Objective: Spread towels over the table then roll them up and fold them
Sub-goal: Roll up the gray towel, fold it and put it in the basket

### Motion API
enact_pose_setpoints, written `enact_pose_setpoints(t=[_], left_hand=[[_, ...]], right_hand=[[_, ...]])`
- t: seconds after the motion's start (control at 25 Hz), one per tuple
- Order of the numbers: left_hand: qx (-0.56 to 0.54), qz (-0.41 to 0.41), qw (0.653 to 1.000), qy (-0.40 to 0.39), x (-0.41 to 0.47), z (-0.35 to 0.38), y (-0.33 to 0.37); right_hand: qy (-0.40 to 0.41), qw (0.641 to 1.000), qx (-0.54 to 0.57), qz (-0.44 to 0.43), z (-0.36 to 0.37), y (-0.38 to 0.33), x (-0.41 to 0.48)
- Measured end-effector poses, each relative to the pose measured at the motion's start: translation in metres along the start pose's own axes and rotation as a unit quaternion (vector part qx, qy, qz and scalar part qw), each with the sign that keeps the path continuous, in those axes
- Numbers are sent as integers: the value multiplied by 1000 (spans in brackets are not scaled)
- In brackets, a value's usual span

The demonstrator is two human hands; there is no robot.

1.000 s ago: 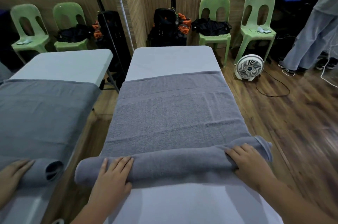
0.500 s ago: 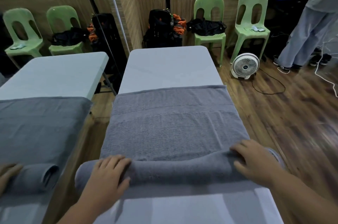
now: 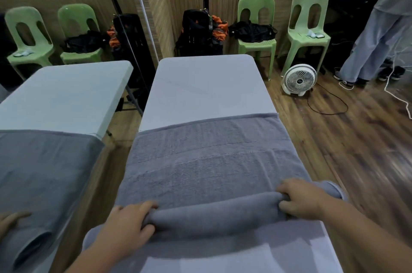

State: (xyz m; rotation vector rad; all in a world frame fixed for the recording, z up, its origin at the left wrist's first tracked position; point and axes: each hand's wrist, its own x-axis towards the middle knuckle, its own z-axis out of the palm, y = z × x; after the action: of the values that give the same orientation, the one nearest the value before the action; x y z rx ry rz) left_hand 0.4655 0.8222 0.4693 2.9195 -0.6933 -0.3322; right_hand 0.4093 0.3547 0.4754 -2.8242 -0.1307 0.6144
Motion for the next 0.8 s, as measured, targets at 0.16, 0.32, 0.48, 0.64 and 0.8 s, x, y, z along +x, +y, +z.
enact_pose_setpoints(t=[0.16,0.32,0.48,0.64,0.8], left_hand=[[24,-22,997,63,-1,6,3],[53,-9,998,24,-16,32,12],[38,-19,998,42,-16,24,8],[35,-4,998,53,-13,11,-1],[54,-75,987,134,6,0,-2]], right_hand=[[166,984,-14,-58,4,-1,-3],[114,985,-114,-66,41,1,-5],[35,995,-83,-47,22,-5,-4],[-60,998,10,-20,-7,-7,1],[136,990,18,-17,-14,-10,13]])
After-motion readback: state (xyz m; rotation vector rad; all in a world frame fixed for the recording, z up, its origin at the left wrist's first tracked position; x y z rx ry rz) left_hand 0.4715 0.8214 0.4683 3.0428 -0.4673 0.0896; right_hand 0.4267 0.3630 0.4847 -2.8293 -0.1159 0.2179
